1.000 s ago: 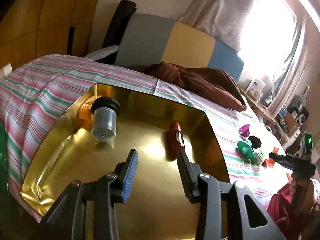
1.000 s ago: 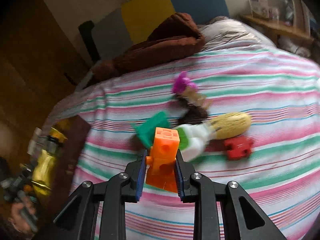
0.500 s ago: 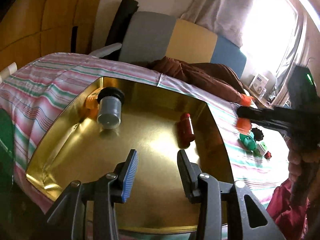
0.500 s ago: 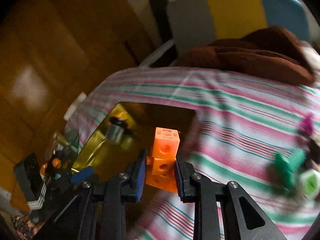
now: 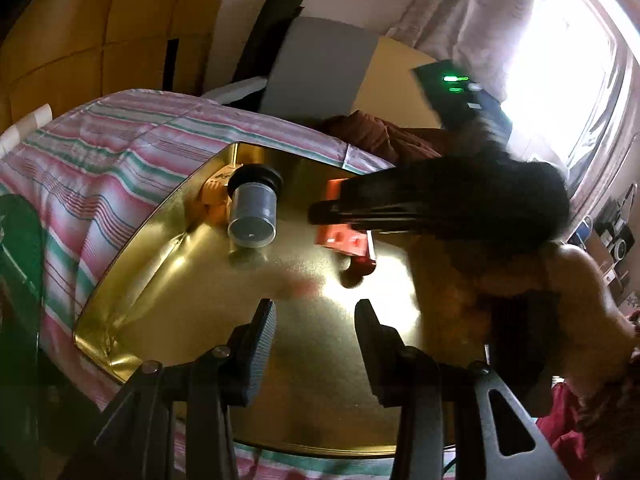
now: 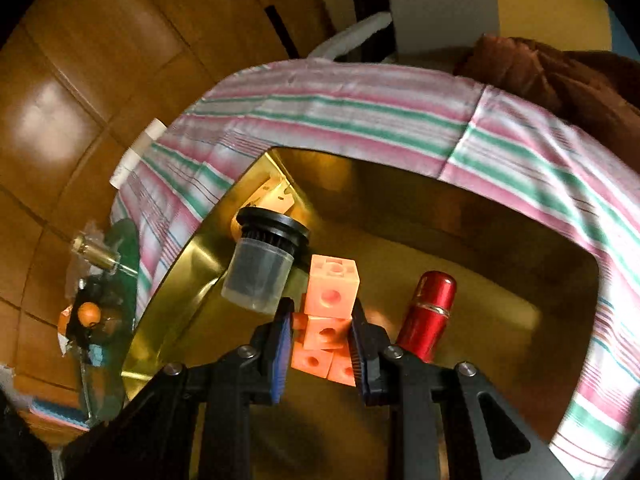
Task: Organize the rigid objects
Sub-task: 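Lower the orange cubes into the gold tray and open the right gripper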
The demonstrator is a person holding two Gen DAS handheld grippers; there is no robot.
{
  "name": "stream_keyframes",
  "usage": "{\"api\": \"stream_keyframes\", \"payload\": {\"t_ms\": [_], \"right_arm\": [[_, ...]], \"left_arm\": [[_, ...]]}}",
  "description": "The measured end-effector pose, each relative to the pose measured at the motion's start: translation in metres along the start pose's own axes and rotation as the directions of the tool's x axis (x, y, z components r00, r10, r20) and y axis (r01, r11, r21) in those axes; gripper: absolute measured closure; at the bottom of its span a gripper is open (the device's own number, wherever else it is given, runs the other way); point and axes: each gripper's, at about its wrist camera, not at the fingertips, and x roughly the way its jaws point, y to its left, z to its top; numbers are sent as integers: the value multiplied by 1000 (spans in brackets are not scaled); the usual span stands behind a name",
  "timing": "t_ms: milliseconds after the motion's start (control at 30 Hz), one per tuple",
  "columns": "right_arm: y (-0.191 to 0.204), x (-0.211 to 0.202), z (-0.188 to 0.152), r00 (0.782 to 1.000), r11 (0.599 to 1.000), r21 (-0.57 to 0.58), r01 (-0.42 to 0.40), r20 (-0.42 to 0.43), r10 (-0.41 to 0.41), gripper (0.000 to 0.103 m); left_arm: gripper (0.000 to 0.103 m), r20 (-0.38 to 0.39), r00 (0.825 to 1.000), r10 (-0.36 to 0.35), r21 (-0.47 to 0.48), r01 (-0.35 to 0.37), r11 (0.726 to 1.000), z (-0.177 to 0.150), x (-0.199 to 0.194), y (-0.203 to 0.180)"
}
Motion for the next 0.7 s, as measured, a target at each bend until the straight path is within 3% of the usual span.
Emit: {"api": "stream_keyframes", "payload": {"t_ms": [167,267,367,500,700], "right_arm": [[7,25,10,999,1000,10,22,-24,-22,75],[5,22,11,1000,999,38,14,8,-15,73],[3,9,12,998,999,45,18,57,-21,64],[0,-13,6,995,999,46,16,98,-21,63],[1,-52,-13,979,993,-29,112,173,-106,57]], "left_arm": [[62,-14,1000,2,-6,-2,1000,-1,2,2],[62,-14,1000,4,-7,-4,1000,-1,1,2],[62,-12,1000,2,-10,-2,1000,-1,1,2],[62,-16,1000,4,-2,-4,1000,-2,2,1],[62,-13,1000,8,17,-8,1000,-5,0,-4]]}}
